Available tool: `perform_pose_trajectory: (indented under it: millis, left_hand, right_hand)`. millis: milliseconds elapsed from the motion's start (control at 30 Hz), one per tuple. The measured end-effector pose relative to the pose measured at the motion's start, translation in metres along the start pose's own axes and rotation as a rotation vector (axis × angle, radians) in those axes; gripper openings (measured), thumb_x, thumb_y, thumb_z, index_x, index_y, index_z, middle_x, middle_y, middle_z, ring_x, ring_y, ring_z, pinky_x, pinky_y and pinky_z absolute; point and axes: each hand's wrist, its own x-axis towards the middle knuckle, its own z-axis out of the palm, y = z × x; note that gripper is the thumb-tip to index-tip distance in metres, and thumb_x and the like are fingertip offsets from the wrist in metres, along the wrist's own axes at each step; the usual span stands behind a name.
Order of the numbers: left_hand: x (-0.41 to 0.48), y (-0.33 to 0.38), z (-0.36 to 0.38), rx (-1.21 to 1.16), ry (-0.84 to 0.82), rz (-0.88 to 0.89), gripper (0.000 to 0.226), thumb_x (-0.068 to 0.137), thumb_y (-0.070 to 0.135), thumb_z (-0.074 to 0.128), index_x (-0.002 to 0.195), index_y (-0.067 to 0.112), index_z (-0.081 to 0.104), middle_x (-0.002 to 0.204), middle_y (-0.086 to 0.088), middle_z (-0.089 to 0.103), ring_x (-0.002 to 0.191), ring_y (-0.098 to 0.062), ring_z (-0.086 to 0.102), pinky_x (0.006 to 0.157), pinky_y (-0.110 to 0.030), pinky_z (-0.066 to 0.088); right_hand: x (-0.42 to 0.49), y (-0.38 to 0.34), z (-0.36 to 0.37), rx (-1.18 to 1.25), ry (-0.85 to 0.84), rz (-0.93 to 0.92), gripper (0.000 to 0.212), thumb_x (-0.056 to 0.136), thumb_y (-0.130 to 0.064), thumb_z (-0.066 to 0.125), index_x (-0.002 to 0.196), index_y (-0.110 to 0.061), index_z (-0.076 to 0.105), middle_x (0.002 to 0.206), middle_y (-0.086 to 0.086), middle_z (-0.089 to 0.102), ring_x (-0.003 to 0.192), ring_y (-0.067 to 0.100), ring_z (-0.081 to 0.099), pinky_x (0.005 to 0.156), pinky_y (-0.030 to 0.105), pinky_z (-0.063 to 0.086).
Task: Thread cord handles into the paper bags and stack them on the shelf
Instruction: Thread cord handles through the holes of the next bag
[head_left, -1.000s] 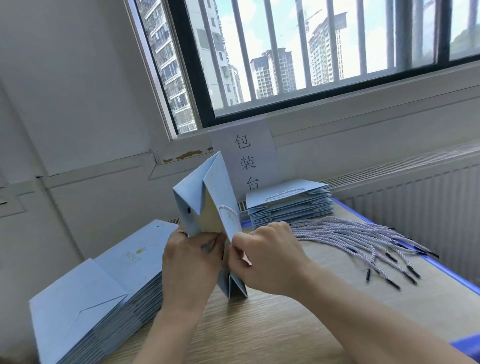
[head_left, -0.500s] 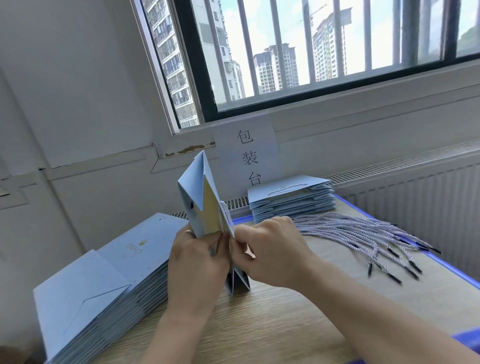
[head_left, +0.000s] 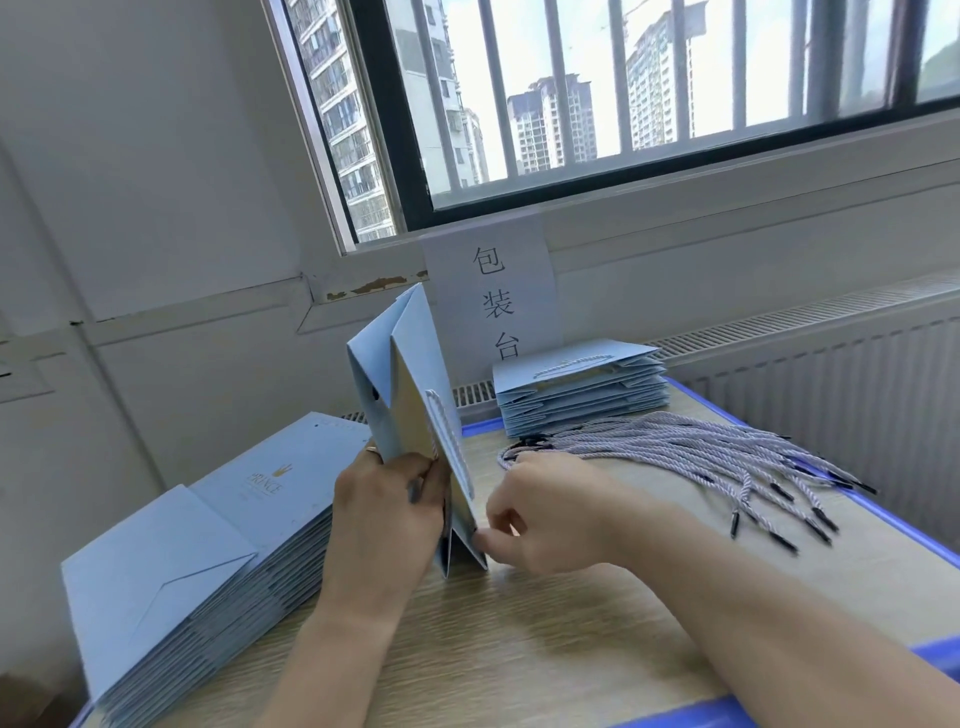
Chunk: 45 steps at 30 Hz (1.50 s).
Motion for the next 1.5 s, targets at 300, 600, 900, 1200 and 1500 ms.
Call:
perform_pose_trajectory:
  millis: [300, 600, 900, 1200, 1500]
  left_hand:
    - [-0.003, 0.006, -0.003, 0.035, -0.084, -0.037, 0.034, 0.081, 0.015, 0.073, 0.049, 0.015, 0.062, 0.068, -0.008, 0.054, 0.070, -0.020, 0.052, 0.058, -0.015, 0.033]
    - [-0.007, 0.015, -0.015, -0.186, -0.208, -0.119, 0.022, 0.074, 0.013, 0.077, 0.062, 0.032, 0.076, 0.068, 0.015, 0.068, 0.078, 0.001, 0.061, 0.060, -0.007, 0.043]
    - [-0.006, 0.016, -0.014, -0.039, 0.123, -0.013, 0.015, 0.083, 0.020, 0.069, 0.080, 0.019, 0.054, 0.064, 0.008, 0.057, 0.059, -0.012, 0.052, 0.061, -0.013, 0.034]
    - [-0.002, 0.014, -0.011, 0.031, 0.204, 0.104, 0.015, 0.089, 0.019, 0.054, 0.085, 0.013, 0.068, 0.061, 0.009, 0.054, 0.052, -0.013, 0.042, 0.055, -0.010, 0.027]
    - [-0.003, 0.008, -0.007, -0.040, 0.189, -0.007, 0.013, 0.085, 0.024, 0.072, 0.074, 0.017, 0.072, 0.064, -0.001, 0.065, 0.060, -0.022, 0.057, 0.060, -0.029, 0.039]
  right_hand:
    - [0.002, -0.010, 0.001, 0.091, -0.061, 0.024, 0.041, 0.090, -0.025, 0.057, 0.054, -0.009, 0.045, 0.048, 0.005, 0.036, 0.046, 0.023, 0.032, 0.046, 0.030, 0.029]
    - [0.003, -0.011, 0.001, 0.114, -0.052, 0.014, 0.044, 0.092, -0.022, 0.056, 0.053, -0.012, 0.039, 0.048, 0.002, 0.036, 0.044, 0.018, 0.032, 0.049, 0.032, 0.031]
    - [0.005, -0.012, 0.002, 0.143, -0.057, 0.007, 0.037, 0.089, -0.023, 0.055, 0.055, -0.011, 0.046, 0.049, 0.005, 0.039, 0.046, 0.021, 0.033, 0.052, 0.035, 0.041]
    - [0.004, -0.014, 0.004, 0.095, -0.011, 0.012, 0.042, 0.086, -0.027, 0.056, 0.051, -0.010, 0.041, 0.048, 0.004, 0.036, 0.051, 0.025, 0.037, 0.052, 0.033, 0.040]
    - [0.005, -0.016, 0.004, 0.065, -0.019, 0.015, 0.038, 0.085, -0.029, 0.056, 0.055, -0.008, 0.049, 0.050, 0.004, 0.037, 0.058, 0.030, 0.043, 0.052, 0.032, 0.039]
